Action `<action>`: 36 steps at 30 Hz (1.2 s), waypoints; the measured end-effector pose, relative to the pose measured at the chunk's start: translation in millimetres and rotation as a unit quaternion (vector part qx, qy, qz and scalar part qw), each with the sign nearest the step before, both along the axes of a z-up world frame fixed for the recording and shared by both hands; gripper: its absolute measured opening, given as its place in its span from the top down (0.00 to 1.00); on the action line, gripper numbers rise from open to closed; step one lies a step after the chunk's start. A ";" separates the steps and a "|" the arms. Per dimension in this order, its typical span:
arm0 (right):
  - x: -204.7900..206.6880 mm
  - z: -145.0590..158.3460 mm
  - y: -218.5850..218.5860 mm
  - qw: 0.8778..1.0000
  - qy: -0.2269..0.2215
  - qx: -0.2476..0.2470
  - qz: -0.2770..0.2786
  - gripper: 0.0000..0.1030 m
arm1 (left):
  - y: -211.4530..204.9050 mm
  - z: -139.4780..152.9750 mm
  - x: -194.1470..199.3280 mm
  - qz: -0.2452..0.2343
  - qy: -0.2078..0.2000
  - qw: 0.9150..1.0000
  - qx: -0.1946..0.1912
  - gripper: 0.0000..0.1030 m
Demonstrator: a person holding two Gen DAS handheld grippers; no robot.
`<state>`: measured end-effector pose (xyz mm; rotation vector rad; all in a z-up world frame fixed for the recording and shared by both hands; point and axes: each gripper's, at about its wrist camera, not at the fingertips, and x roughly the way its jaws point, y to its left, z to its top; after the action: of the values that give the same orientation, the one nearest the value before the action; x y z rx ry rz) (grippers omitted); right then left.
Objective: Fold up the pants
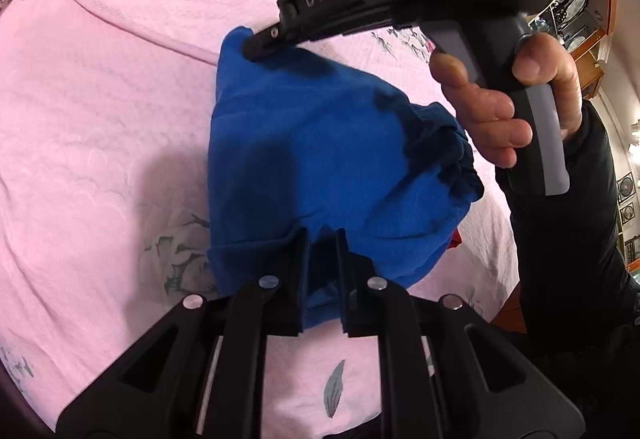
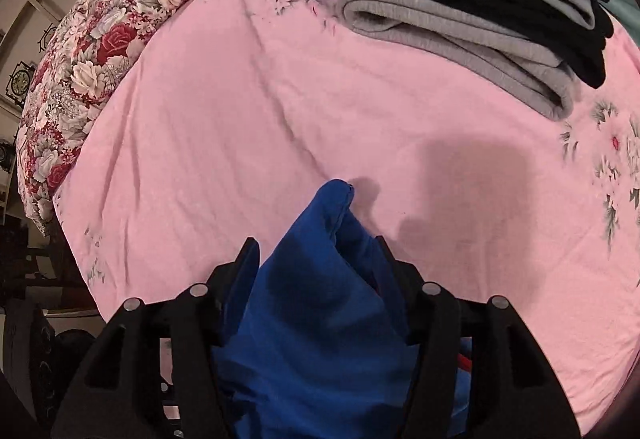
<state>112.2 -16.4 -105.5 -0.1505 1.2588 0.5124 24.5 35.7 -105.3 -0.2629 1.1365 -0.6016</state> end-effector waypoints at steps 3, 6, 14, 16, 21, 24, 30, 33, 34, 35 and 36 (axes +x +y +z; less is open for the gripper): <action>-0.4 1.2 1.4 1.000 -0.017 -0.009 -0.016 0.98 | 0.3 -6.0 -1.4 -0.001 0.008 1.000 -0.006 0.88; 5.3 2.0 5.8 0.999 -0.030 -0.018 -0.029 0.98 | 0.4 -7.8 -5.8 -0.001 0.007 1.000 -0.004 0.88; 19.0 -30.9 10.0 0.998 -0.015 -0.043 -0.033 0.98 | -5.8 -7.7 -8.6 0.003 0.008 1.000 0.005 0.88; 17.5 -27.4 12.6 0.998 -0.022 -0.049 -0.023 0.97 | -7.7 -2.2 -11.6 -0.001 -0.002 1.000 0.014 0.85; 5.7 19.3 -6.3 0.996 -0.068 -0.023 -0.054 0.48 | 15.3 35.6 -24.5 0.042 -0.077 0.996 0.004 0.13; -20.8 70.7 -49.7 0.985 -0.143 0.010 -0.092 0.17 | 44.8 45.5 -18.1 0.082 -0.070 0.994 -0.021 0.11; -81.1 81.3 -148.6 0.964 -0.172 0.044 -0.198 0.10 | 60.6 5.3 25.4 0.105 0.037 0.990 -0.083 0.12; -109.9 49.4 -186.2 0.956 -0.125 0.086 -0.251 0.10 | 47.2 -10.1 45.0 0.079 0.069 0.990 -0.098 0.12; -117.5 40.8 -195.0 0.954 -0.111 0.098 -0.261 0.10 | 39.4 -16.3 51.1 0.066 0.080 0.989 -0.103 0.12; -127.4 32.8 -205.3 0.951 -0.098 0.113 -0.273 0.10 | 33.8 -19.5 54.4 0.058 0.089 0.988 -0.108 0.12; -133.9 25.5 -210.9 0.947 -0.086 0.126 -0.282 0.10 | 26.3 -24.3 59.1 0.046 0.101 0.987 -0.117 0.12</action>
<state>-21.7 -227.3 -80.0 0.3683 0.9943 0.1533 83.7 62.0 -129.6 -0.5862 1.2416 -0.6366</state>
